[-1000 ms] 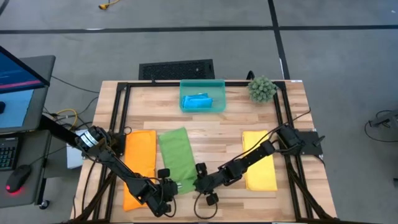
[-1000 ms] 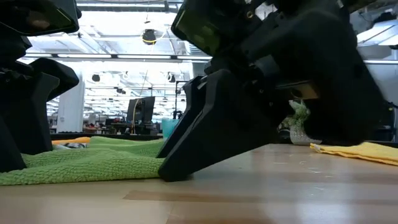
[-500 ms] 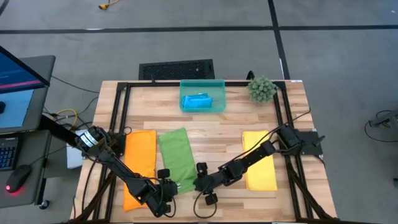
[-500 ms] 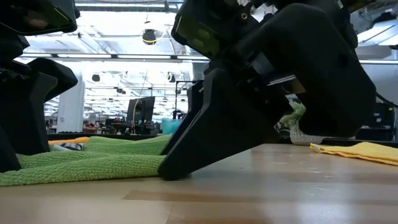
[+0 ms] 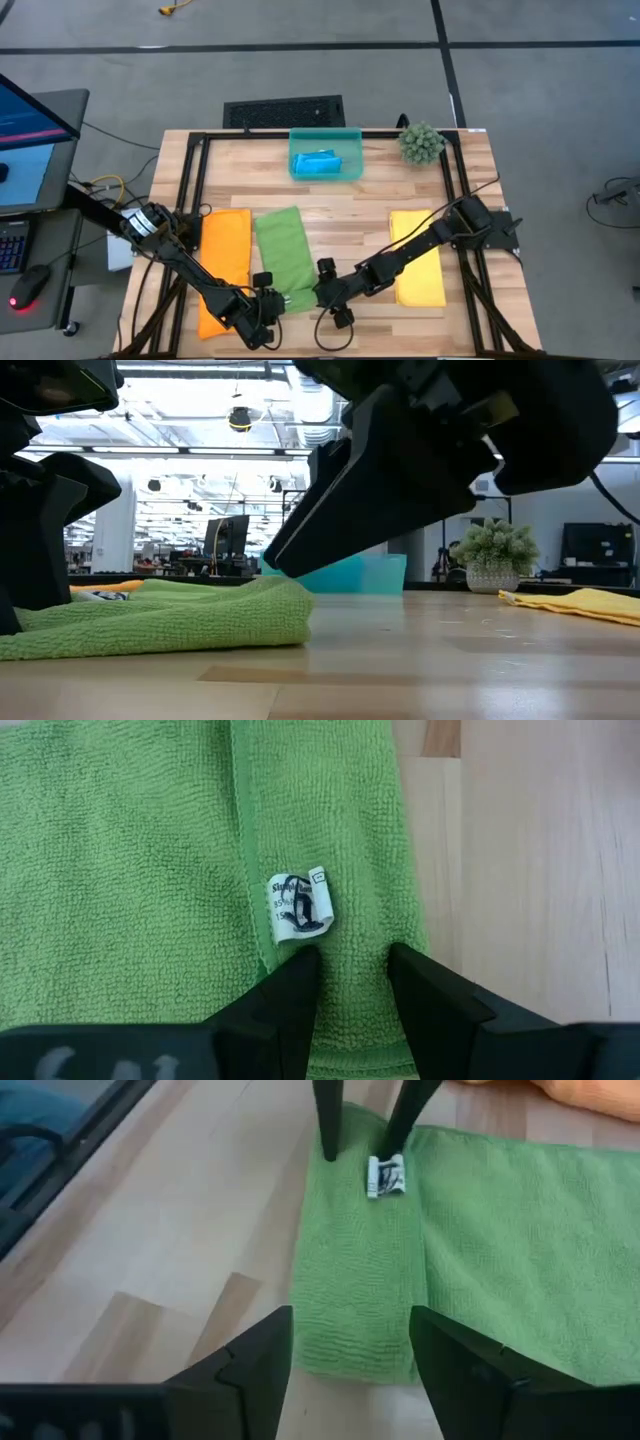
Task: Roll microfiber towels into tight, uniform cylinder then place into a basket
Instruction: Roll the green towel
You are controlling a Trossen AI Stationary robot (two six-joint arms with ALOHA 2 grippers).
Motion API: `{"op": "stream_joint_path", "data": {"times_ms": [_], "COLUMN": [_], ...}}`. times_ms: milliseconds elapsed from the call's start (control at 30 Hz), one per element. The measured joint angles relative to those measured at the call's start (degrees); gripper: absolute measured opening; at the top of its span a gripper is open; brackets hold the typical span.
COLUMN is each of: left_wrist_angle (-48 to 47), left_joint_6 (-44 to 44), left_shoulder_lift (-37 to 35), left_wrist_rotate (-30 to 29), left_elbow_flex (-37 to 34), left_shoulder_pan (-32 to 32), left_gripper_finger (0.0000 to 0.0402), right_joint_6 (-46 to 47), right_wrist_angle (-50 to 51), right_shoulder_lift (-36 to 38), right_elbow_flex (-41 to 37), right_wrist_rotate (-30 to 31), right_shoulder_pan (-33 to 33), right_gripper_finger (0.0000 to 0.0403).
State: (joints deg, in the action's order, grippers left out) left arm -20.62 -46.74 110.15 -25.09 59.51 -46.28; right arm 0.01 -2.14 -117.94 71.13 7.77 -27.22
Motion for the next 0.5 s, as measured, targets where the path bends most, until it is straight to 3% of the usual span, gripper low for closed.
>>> {"op": "stream_joint_path", "data": {"times_ms": [500], "left_wrist_angle": [0.04], "left_joint_6": [-0.03], "left_shoulder_lift": [0.00], "left_wrist_rotate": [0.23], "left_elbow_flex": [0.00], "left_shoulder_pan": [0.02], "left_gripper_finger": [0.0125], "right_joint_6": [-0.02], "right_wrist_angle": [-1.11], "right_shoulder_lift": [-3.40], "right_elbow_flex": [0.07], "right_wrist_rotate": [-1.26], "right_shoulder_pan": [-0.02], "right_gripper_finger": [0.0219]}}
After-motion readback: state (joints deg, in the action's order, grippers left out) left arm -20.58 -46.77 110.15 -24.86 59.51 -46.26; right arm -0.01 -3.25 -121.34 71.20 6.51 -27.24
